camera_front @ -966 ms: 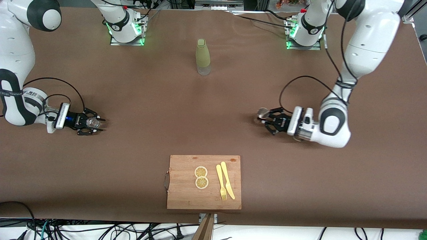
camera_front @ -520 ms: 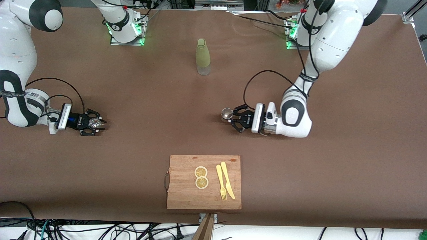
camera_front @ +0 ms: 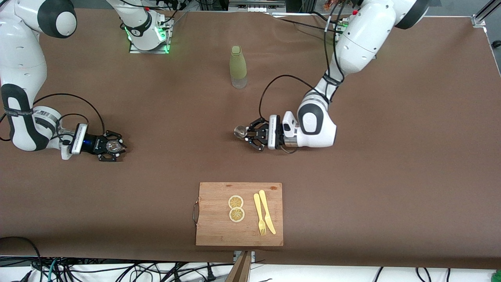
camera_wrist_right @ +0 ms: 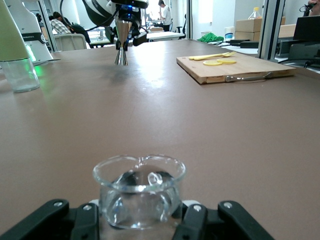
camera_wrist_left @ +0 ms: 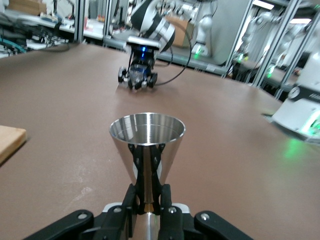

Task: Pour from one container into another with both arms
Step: 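Carry the steel jigger with the left gripper toward the right gripper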

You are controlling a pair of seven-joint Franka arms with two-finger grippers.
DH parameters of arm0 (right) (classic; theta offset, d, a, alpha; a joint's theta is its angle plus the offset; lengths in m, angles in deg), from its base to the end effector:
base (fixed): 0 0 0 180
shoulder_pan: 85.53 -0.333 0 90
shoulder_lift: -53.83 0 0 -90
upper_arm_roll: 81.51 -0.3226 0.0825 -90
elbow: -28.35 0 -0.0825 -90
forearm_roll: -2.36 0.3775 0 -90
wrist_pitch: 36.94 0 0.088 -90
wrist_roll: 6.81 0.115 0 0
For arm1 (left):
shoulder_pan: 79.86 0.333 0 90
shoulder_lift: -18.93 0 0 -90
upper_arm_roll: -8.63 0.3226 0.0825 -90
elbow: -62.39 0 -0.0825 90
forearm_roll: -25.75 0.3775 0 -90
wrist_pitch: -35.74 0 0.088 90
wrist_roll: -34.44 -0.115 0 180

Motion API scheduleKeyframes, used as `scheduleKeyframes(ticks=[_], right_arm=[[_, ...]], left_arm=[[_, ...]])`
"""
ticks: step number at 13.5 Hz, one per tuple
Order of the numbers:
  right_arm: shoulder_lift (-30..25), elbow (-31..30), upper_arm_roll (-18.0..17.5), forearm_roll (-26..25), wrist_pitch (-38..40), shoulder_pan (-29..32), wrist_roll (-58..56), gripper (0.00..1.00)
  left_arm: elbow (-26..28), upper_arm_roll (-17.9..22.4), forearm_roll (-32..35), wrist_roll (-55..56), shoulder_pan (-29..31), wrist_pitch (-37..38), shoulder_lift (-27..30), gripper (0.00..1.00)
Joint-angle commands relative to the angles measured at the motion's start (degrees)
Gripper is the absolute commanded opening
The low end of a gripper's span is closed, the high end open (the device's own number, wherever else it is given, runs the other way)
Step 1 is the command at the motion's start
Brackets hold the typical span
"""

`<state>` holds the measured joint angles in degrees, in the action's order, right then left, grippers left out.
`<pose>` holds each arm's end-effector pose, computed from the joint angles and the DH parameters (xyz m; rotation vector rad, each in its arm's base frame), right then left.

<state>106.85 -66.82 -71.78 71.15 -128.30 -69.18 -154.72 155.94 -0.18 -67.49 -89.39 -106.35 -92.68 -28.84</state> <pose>0.5743 -0.1577 0.0774 -1.5568 -1.3515 -1.0277 0.5477 -0.4155 0.1465 1.5482 -1.3140 0.7973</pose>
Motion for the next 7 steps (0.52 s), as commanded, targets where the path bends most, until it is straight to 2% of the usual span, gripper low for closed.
scheduleKeyframes(ticks=[1, 4, 7], right_arm=[[0.69, 2.71, -0.50, 1.09, 1.61, -0.26, 1.56, 0.18], [0.60, 5.43, -3.13, 1.09, 2.58, -0.53, 6.04, 0.18], [0.60, 9.38, -5.33, 1.35, 1.53, -2.19, 11.13, 0.18]], left_arm=[[-4.15, 1.17, -2.73, 3.50, -4.34, -4.20, -1.80, 0.00], [-8.19, 3.01, -2.83, 7.89, -7.16, -4.47, -4.07, 0.00], [-12.42, 3.19, -3.18, 9.39, -8.48, -7.11, -6.37, 0.00]])
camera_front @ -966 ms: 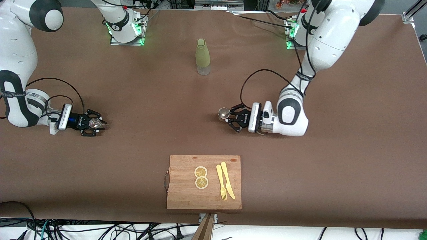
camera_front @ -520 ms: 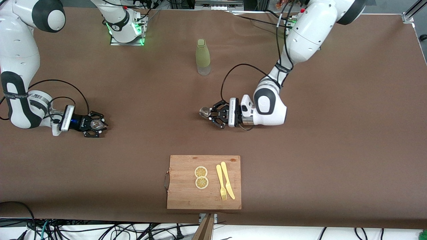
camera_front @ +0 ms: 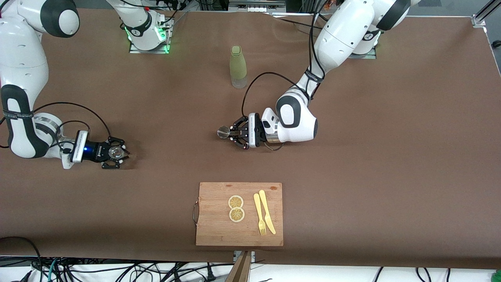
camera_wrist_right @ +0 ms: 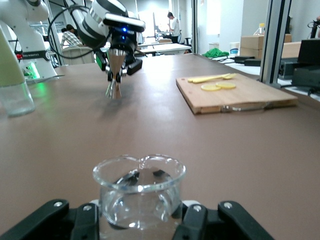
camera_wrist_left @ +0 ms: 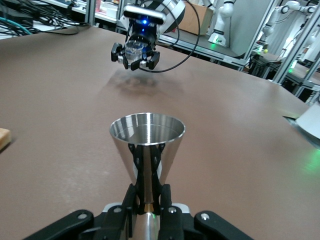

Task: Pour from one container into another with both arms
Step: 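Carry the steel jigger with the left gripper toward the right gripper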

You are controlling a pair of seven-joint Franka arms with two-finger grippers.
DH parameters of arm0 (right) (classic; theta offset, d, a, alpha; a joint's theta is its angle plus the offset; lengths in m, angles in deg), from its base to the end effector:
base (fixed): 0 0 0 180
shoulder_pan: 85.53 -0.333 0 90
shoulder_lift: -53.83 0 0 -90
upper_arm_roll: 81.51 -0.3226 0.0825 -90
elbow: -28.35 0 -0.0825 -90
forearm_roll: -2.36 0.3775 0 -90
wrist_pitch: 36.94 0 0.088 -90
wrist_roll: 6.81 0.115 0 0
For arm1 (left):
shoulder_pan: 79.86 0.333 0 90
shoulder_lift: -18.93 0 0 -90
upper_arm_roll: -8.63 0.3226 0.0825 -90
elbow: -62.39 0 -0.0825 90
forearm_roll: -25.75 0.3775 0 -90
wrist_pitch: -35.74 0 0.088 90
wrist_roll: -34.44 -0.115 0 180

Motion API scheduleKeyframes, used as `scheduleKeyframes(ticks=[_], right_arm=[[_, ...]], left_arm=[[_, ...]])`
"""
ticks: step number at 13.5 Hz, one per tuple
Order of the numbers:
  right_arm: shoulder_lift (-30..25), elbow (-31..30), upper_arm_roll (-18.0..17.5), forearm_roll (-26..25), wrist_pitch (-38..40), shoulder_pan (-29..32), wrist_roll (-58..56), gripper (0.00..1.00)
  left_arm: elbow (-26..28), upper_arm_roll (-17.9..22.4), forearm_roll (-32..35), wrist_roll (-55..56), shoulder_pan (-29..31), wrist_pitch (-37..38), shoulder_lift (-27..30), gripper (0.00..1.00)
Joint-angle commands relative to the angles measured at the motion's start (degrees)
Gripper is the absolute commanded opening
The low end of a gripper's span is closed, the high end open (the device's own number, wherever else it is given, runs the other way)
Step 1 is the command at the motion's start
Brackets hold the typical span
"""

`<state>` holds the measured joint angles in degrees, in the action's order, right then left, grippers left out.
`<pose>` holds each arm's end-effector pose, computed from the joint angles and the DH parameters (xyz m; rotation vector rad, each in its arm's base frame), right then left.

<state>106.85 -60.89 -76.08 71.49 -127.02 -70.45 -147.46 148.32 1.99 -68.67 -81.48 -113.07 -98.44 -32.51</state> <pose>0.6225 -0.1107 0.1122 -1.4862 -1.3391 -1.0188 0.5484 -0.4664 0.1484 1.6367 -1.2789 0.7716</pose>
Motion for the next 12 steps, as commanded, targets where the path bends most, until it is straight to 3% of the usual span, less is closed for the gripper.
scheduleKeyframes(ticks=[1, 6, 12], right_arm=[[0.60, 4.51, -1.48, 1.44, 0.16, -1.71, 6.07, 0.18], [0.51, 8.74, -6.13, 1.53, -3.61, -4.09, 15.92, 0.18], [-0.54, 8.83, -6.23, 0.65, -4.49, -5.23, 22.60, 0.19]], left_arm=[[-5.85, 1.10, -2.00, 2.79, -2.38, -1.52, -2.96, 0.00], [-10.07, 2.07, -2.09, 8.33, -4.31, -4.33, -4.46, 0.00], [-10.61, 2.16, -2.18, 10.18, -4.75, -4.42, -5.34, 0.00]])
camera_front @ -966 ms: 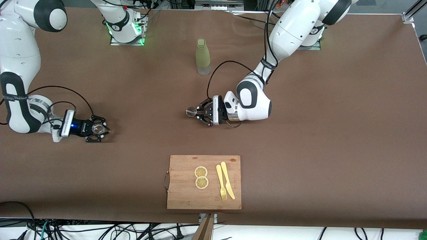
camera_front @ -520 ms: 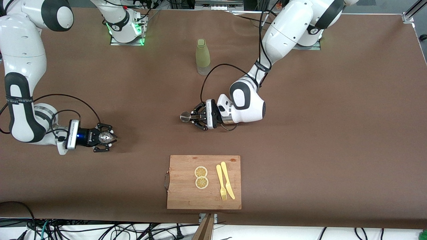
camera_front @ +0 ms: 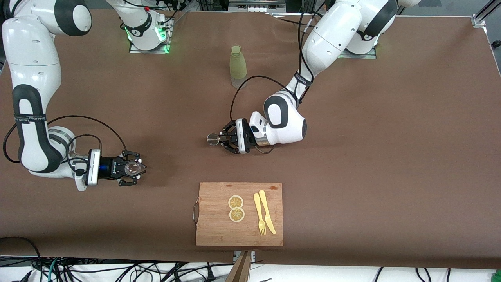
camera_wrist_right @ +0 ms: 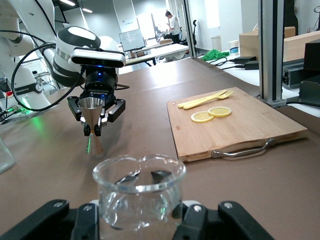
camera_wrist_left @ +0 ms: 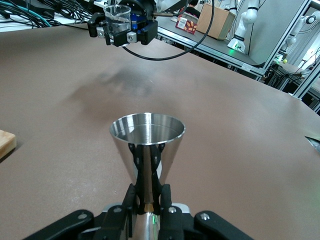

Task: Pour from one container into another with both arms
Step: 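Carry the steel jigger with the left gripper toward the right gripper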

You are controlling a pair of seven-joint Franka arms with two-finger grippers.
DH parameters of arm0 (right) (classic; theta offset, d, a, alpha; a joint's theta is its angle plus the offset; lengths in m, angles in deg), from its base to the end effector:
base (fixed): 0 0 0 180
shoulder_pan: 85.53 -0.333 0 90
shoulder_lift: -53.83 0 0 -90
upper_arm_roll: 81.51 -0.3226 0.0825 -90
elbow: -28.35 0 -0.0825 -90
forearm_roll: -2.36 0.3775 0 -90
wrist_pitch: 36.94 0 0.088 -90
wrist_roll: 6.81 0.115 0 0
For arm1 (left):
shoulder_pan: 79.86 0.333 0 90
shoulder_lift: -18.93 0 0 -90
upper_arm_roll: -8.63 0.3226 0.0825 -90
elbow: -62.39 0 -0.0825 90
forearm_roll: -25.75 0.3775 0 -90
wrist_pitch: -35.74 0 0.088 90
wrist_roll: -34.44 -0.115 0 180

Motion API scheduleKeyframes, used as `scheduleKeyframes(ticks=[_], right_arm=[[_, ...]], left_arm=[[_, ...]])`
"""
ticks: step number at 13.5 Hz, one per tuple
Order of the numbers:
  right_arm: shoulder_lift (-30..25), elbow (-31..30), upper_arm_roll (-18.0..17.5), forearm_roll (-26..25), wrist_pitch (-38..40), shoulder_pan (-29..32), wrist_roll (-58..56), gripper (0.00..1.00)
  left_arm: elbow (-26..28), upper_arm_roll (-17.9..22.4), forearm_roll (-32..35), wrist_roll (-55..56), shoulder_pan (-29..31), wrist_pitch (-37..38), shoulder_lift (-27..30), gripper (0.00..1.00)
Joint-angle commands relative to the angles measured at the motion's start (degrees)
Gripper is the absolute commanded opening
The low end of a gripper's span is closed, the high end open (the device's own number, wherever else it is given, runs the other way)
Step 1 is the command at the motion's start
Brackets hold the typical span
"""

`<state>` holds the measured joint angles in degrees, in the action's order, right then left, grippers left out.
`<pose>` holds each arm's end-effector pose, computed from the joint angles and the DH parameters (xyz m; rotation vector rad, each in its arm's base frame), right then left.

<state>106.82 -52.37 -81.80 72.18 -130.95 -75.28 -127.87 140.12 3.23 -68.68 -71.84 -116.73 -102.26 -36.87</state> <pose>0.6880 -0.0181 0.1672 -1.5349 -1.2343 -0.8881 0.5582 -0.5006 0.1501 1.7198 -1.1806 0.7437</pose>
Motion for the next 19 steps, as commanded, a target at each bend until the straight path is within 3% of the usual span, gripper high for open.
scheduleKeyframes(ticks=[1, 5, 8, 12, 16, 19], right_arm=[[-0.51, 0.48, -0.59, -0.04, -1.52, -0.93, 4.94, 0.19], [-0.43, 0.48, -2.78, -0.12, -4.61, -3.21, 8.03, 0.19], [-0.43, 0.48, -4.09, -0.12, -6.27, -4.53, 8.04, 0.19], [-0.60, 0.48, -4.54, -0.30, -6.72, -5.59, 8.30, 0.19], [-0.78, 0.39, -4.54, -1.70, -6.10, -6.55, 9.35, 0.19], [-1.13, 0.39, -5.50, -4.69, -6.19, -6.82, 12.16, 0.19]], left_arm=[[-3.19, 0.92, -2.43, 0.54, -1.18, -0.61, -1.07, 0.00], [-6.26, 1.10, -2.25, 5.80, -3.89, -4.45, -2.29, 0.00], [-10.57, 4.86, -2.25, 10.28, -7.41, -6.23, -4.58, 0.00], [-11.98, 9.09, -2.25, 15.56, -11.19, -6.76, -5.02, 0.00], [-15.94, 9.98, -2.17, 18.65, -12.52, -9.84, -8.09, 0.00], [-16.03, 10.06, -1.90, 18.65, -12.26, -9.84, -8.10, 0.00]])
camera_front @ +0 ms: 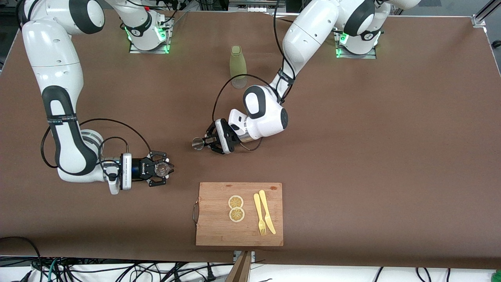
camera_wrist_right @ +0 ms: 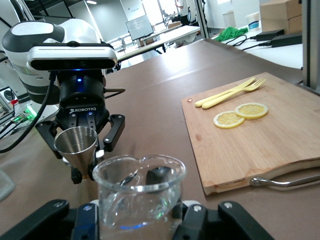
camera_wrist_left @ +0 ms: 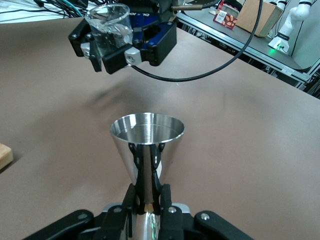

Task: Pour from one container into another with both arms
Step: 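Lift the beaker with the right gripper beside the held jigger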

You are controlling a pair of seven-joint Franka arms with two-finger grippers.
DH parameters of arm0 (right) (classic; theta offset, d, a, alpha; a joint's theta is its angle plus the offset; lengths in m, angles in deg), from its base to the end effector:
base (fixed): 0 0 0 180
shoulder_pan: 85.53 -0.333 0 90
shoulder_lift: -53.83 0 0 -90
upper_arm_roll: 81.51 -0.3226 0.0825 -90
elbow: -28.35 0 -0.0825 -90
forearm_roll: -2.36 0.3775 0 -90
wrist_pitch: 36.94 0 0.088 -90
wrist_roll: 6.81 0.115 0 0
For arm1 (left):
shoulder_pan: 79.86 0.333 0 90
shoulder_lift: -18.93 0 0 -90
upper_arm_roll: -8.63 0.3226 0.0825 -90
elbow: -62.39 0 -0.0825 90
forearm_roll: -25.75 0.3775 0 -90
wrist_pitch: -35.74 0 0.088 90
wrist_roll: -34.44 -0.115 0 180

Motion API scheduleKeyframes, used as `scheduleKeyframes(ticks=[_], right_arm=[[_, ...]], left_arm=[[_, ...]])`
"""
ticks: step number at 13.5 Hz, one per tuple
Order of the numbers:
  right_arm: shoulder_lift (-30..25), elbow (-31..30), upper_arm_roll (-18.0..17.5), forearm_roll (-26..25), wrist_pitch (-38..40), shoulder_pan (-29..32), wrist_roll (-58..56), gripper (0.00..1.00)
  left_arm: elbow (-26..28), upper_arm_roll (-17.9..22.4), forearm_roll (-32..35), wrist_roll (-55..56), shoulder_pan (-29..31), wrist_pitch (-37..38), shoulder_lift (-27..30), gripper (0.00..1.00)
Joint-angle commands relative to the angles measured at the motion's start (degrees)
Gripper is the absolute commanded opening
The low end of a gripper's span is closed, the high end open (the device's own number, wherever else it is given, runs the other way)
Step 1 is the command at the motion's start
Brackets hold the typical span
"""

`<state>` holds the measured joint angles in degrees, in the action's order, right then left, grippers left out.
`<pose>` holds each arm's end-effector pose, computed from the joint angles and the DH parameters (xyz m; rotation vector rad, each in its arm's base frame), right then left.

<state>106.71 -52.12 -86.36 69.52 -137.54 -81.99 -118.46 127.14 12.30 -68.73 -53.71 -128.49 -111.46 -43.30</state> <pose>0.6920 0.0932 0.1691 -1.5606 -1.2328 -0.7198 0.5551 -0.5624 0.1632 1.9053 -1.0774 0.7463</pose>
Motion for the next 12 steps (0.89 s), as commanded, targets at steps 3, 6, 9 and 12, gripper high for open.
scheduleKeyframes(ticks=[3, 6, 9, 12], right_arm=[[-1.46, 0.23, -1.48, -2.21, 0.14, -0.64, 4.69, 0.19], [-1.55, 0.23, -1.92, -2.39, -0.56, -1.26, 4.87, 0.19], [-2.59, 0.23, -2.00, -4.40, -0.57, -1.87, 7.23, 0.19], [-3.92, 0.23, -3.41, -7.83, -0.91, -2.23, 11.01, 0.19]], left_arm=[[-3.14, 2.14, -1.86, 0.52, -0.50, -0.63, -1.75, 0.00], [-3.14, 2.14, -1.86, 0.43, -0.41, -0.63, -1.75, 0.00], [-3.14, 2.14, -1.86, 0.35, -0.32, -0.63, -1.75, 0.00], [-3.14, 2.23, -1.86, 0.17, -0.23, -0.63, -1.75, 0.00]])
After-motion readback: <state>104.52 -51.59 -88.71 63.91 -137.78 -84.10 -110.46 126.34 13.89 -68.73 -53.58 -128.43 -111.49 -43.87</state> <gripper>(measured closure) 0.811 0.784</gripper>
